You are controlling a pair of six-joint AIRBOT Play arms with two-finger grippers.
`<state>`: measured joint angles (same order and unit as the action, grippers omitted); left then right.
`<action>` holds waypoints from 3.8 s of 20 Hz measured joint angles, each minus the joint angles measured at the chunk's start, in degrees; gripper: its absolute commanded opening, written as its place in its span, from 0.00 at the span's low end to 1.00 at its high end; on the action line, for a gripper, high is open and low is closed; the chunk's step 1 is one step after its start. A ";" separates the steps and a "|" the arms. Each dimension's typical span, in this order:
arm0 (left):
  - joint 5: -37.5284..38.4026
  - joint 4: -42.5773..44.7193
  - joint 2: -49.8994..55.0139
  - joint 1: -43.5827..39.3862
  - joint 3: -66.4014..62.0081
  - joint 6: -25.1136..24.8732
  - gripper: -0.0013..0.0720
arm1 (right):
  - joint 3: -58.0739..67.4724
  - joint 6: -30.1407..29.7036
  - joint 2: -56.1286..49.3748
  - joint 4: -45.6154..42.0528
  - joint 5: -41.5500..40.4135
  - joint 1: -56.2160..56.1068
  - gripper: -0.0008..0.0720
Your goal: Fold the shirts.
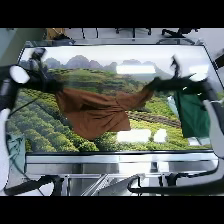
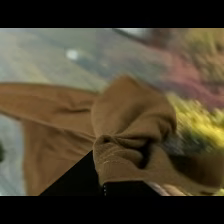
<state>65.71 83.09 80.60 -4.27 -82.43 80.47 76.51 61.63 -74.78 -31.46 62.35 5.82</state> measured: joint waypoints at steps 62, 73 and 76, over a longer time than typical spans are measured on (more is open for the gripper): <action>-9.18 -43.69 -33.38 35.85 -18.08 7.17 0.03 | 38.25 -10.75 22.12 11.91 -3.61 8.87 0.03; -21.77 -24.20 13.40 3.32 -17.31 -0.04 0.08 | 22.05 -13.66 -9.99 6.64 -4.74 1.60 0.03; -18.62 -22.67 25.33 1.79 -24.92 -0.20 0.94 | 21.57 -13.27 -17.88 5.49 -6.16 1.29 0.03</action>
<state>47.09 60.42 105.93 -2.48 -107.35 80.27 98.08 48.36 -92.66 -25.98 56.18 7.11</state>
